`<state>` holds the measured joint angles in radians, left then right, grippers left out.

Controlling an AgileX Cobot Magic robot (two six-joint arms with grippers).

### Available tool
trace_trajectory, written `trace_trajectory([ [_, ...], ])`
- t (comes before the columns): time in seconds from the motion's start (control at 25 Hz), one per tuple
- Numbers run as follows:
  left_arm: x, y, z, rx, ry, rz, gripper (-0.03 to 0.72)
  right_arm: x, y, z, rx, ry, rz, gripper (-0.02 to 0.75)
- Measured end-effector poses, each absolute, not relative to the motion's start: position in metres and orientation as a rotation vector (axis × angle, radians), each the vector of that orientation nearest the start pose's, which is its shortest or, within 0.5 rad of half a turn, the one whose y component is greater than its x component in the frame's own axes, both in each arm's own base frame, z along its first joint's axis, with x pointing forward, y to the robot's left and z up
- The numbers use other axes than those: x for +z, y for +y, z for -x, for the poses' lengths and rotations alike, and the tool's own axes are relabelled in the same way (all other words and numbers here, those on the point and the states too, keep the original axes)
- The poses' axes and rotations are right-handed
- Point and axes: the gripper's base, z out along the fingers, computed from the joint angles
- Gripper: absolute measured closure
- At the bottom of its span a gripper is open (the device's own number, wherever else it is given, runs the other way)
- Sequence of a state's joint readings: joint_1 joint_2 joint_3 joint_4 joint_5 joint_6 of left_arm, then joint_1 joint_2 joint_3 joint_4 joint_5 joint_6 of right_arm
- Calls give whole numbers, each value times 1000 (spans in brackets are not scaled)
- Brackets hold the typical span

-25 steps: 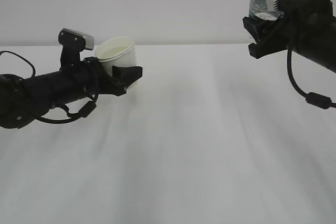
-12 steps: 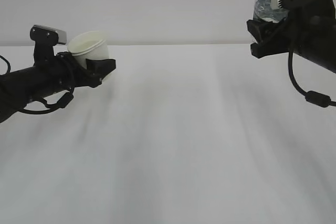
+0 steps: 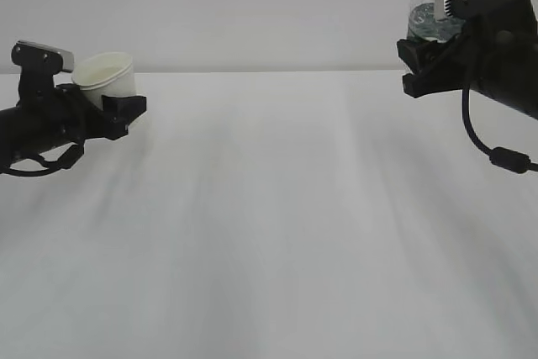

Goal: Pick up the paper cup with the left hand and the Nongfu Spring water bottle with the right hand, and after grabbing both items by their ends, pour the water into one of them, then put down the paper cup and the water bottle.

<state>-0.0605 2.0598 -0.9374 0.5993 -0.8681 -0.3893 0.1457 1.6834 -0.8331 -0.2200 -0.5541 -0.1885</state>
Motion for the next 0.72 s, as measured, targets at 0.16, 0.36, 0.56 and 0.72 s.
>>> trace_trajectory([
  [0.16,127,-51,-392,-369,1799,-375,241,222,62,-349,-63,1710,542,272],
  [0.36,119,-44,-394,-343,1818,-338,241,221,61,-349,-64,1722,543,288],
  [0.56,98,-41,-394,-342,1865,-305,241,220,61,-349,-65,1730,545,291],
  [0.72,84,-39,-395,-348,1866,-263,242,220,61,-349,-66,1735,545,291],
])
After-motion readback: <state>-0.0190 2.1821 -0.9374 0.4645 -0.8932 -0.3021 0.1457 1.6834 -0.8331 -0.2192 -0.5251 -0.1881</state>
